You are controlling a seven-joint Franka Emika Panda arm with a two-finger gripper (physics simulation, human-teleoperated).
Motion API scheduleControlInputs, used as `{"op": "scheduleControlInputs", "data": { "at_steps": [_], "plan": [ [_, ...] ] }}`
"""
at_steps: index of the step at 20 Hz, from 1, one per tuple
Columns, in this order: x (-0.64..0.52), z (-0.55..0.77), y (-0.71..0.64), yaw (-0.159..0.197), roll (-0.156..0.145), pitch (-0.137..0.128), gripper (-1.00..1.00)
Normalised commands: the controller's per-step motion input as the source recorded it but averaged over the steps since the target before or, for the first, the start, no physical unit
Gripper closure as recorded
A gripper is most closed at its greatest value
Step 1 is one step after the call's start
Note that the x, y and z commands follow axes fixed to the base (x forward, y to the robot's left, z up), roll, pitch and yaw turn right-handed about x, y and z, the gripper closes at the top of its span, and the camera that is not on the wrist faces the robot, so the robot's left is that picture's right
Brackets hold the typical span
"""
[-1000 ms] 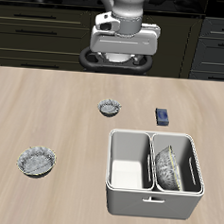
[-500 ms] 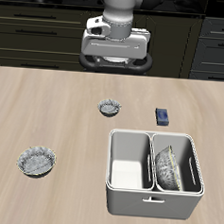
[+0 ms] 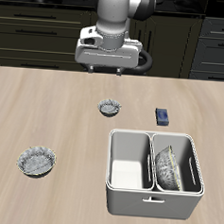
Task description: Place the largest bowl in the left side of the drainer and place the smallest bowl in the right side
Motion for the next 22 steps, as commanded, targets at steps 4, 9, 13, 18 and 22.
{"op": "scheduleControlInputs", "data": {
  "at_steps": [4, 9, 13, 18, 22],
  "plan": [
    [-0.04, -0.20, -0.07, -0.033, -0.026, 0.016, -1.00],
    [-0.12, -0.25, -0.03, -0.024, -0.010, 0.015, -1.00],
    [-0.13, -0.27, -0.09, -0.013, -0.011, 0.026, -1.00],
    [-0.05, -0.28, -0.13, -0.019, -0.029, 0.035, -1.00],
    [0.03, -0.26, -0.11, -0.014, -0.034, 0.039, -1.00]
  ]
}}
